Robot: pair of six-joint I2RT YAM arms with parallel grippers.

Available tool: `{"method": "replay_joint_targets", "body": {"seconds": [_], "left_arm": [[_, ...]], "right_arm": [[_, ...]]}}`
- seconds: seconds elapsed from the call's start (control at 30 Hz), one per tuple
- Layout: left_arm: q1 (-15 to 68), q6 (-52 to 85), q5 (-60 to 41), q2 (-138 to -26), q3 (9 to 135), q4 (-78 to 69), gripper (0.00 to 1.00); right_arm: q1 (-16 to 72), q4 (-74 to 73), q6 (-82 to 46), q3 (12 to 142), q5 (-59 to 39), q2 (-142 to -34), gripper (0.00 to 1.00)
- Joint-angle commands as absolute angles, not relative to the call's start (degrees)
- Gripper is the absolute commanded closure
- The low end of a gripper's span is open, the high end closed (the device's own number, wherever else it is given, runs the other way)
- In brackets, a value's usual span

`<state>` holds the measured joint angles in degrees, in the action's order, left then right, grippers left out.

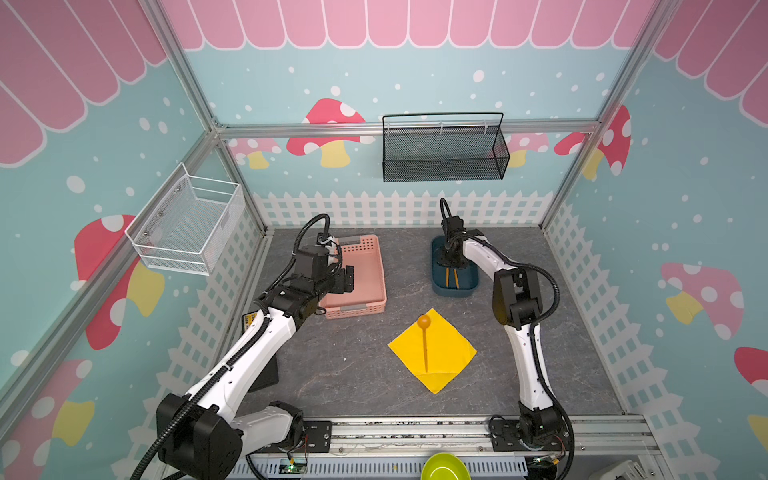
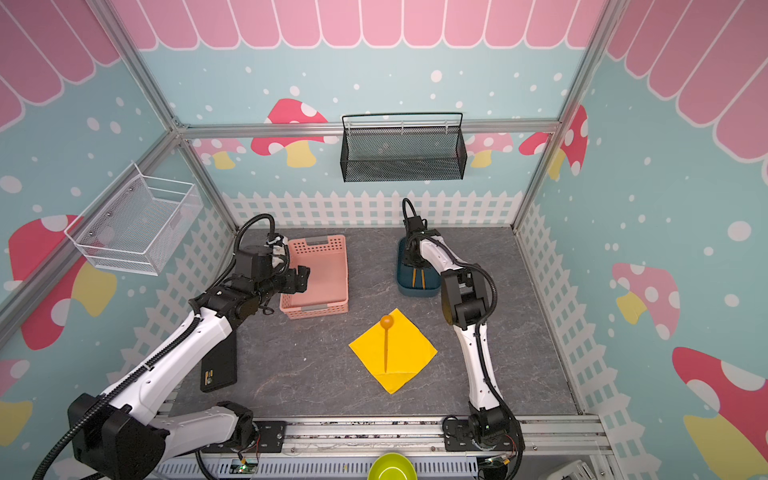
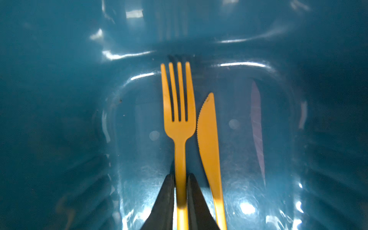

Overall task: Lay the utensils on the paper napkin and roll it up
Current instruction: 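Lower the right gripper and close it on the fork handle, then lift the yellow fork out of the teal tray with the right gripper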

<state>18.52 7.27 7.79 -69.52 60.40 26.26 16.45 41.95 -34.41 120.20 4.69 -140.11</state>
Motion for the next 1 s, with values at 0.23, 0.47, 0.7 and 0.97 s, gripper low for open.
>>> {"method": "replay_joint_targets", "body": {"seconds": [0.23,0.47,0.7,0.97], "left_arm": [[18.72,6.66,9.99,-68.28,59.96,26.91,0.07],[18.68,6.63,9.88,-68.2,60.01,26.94,0.07],[18.72,6.62,9.79,-67.94,59.95,26.9,0.07],[18.71,6.86,9.3,-67.34,60.03,26.94,0.07]], "right_arm": [[16.26,43.93,-35.07,121.45,5.0,-142.08,0.85],[16.27,43.97,-34.85,121.48,5.29,-140.41,0.89],[16.33,44.28,-34.81,121.49,5.18,-138.04,0.9],[16.53,45.4,-34.28,121.39,5.58,-134.68,0.9]]}}
